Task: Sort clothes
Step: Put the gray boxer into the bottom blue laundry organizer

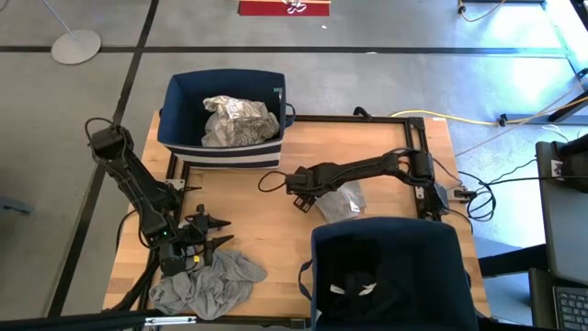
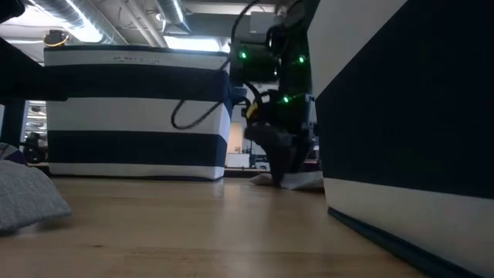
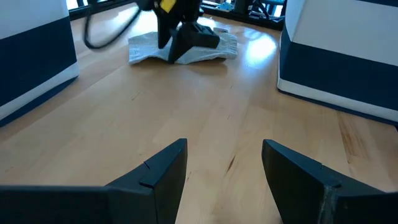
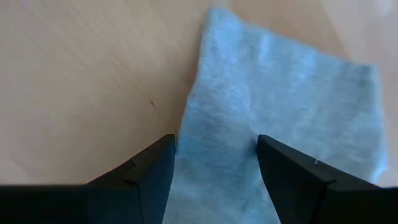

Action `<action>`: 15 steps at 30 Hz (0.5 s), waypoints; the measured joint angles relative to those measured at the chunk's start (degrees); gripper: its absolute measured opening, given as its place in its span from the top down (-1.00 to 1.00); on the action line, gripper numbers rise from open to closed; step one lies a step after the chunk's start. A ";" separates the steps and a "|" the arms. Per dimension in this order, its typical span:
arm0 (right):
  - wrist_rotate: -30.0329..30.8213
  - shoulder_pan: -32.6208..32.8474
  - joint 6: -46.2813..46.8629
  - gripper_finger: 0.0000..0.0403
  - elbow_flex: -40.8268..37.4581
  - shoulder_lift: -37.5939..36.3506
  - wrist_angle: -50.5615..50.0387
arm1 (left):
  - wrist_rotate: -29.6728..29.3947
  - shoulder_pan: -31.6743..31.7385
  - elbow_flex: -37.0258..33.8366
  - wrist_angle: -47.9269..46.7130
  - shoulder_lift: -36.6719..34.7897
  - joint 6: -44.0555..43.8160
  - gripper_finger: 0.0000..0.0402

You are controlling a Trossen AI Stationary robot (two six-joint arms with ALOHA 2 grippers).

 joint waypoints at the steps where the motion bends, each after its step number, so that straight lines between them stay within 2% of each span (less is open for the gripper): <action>1: -0.02 0.00 0.00 -0.14 -0.79 0.00 0.41 | 0.00 0.01 0.00 -0.02 0.00 -0.04 0.01; 4: -0.02 0.01 -1.04 -0.11 -2.77 -0.19 3.36 | 0.00 0.02 0.00 -0.02 0.00 -0.28 0.01; 7: -0.94 0.15 -1.25 0.02 -4.48 -0.50 5.79 | 0.00 0.02 0.00 0.00 0.00 -0.28 0.01; 15: -2.65 0.23 -2.63 0.75 -5.70 -0.41 8.88 | 0.00 0.02 0.00 0.00 0.00 -0.48 0.01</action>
